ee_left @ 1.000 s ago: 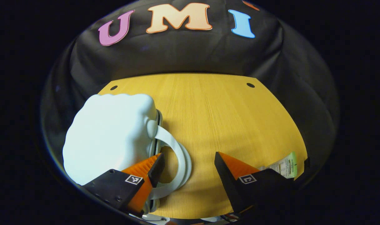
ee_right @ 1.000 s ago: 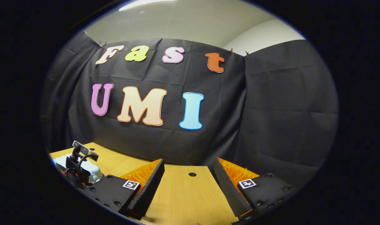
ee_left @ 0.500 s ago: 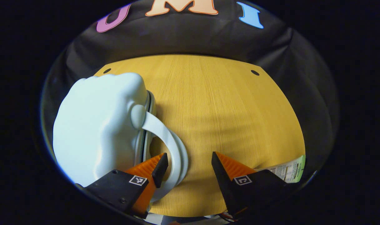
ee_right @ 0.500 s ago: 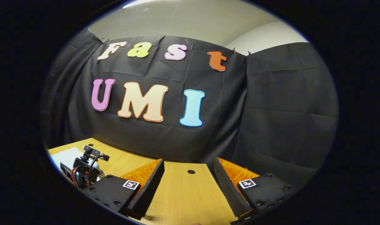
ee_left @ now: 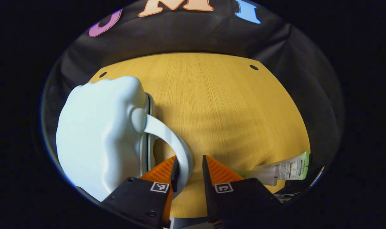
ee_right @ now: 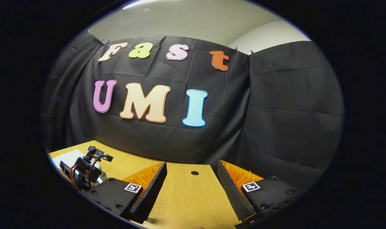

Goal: First open the suitcase, pack the skin care products into it, and then close the suitcase.

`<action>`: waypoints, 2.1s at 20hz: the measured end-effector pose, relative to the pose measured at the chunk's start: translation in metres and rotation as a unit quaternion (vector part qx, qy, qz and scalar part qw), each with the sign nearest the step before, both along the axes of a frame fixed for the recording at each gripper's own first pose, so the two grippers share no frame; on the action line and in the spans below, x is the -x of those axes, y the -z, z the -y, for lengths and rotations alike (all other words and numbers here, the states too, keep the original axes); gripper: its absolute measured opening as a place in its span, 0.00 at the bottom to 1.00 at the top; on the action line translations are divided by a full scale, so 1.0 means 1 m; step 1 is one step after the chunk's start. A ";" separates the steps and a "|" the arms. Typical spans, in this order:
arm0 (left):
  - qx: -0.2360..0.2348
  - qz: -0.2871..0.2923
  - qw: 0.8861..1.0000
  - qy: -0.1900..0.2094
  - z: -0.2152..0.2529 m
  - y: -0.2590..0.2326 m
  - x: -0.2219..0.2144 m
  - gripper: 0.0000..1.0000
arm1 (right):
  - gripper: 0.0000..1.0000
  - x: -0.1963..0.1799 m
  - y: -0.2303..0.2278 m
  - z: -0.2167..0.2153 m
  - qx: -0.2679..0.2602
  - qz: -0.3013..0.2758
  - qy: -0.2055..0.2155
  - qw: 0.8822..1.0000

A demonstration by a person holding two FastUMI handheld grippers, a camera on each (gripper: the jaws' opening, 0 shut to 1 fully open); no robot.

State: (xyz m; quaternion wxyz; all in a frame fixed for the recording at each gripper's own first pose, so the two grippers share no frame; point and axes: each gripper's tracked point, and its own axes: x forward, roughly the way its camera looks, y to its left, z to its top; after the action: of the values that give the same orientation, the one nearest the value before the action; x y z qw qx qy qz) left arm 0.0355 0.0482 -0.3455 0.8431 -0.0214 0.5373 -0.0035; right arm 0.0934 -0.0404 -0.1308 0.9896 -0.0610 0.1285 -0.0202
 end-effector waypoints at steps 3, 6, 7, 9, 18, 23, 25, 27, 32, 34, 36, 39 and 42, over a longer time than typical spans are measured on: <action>-0.009 0.001 1.000 -0.008 -0.004 0.000 0.000 0.09 | 0.98 0.002 -0.003 -0.001 -0.001 0.009 -0.006 1.000; -0.026 0.007 1.000 0.000 -0.004 -0.007 -0.001 0.05 | 1.00 0.004 -0.006 -0.003 -0.008 0.017 -0.015 1.000; -0.038 0.013 0.999 0.004 -0.004 -0.010 -0.002 0.04 | 1.00 0.004 -0.007 -0.003 -0.012 0.021 -0.019 1.000; -0.052 0.022 0.998 0.009 -0.002 -0.023 -0.004 0.01 | 1.00 0.005 -0.007 -0.006 -0.024 0.026 -0.029 0.999; -0.084 0.075 0.994 0.007 -0.015 -0.098 -0.004 0.00 | 0.98 0.012 -0.002 -0.003 -0.064 0.033 -0.050 0.996; -0.063 0.101 0.993 0.017 -0.037 -0.139 -0.004 0.00 | 0.98 0.008 -0.008 -0.026 -0.074 0.039 -0.031 0.996; -0.052 0.114 0.992 0.012 -0.055 -0.157 -0.003 0.00 | 0.99 0.008 -0.002 -0.040 -0.071 0.029 -0.034 0.996; -0.046 0.125 0.991 0.007 -0.067 -0.171 -0.004 0.00 | 0.99 0.009 -0.006 -0.053 -0.074 0.030 -0.038 0.996; -0.051 0.152 0.987 -0.011 -0.118 -0.198 -0.013 0.00 | 0.99 0.004 -0.009 -0.080 -0.062 0.032 -0.048 0.996; -0.061 0.168 0.984 -0.017 -0.142 -0.209 -0.014 0.00 | 0.98 0.003 -0.009 -0.087 -0.064 0.032 -0.044 0.996; -0.082 0.182 0.980 -0.023 -0.171 -0.217 -0.014 0.00 | 0.98 0.001 -0.006 -0.098 -0.062 0.030 -0.043 0.997; -0.113 0.206 0.971 -0.032 -0.217 -0.229 -0.014 0.00 | 0.98 0.001 -0.009 -0.115 -0.068 0.033 -0.038 0.996; -0.116 0.223 0.967 -0.046 -0.260 -0.234 -0.014 0.00 | 0.98 0.000 -0.009 -0.136 -0.070 0.040 -0.026 0.996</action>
State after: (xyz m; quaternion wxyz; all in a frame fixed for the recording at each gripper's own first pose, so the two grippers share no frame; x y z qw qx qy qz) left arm 0.0491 0.3083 -0.1110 0.9377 0.0529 0.3306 0.0927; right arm 0.0931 0.0956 -0.1218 0.9960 0.0056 0.0887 0.0126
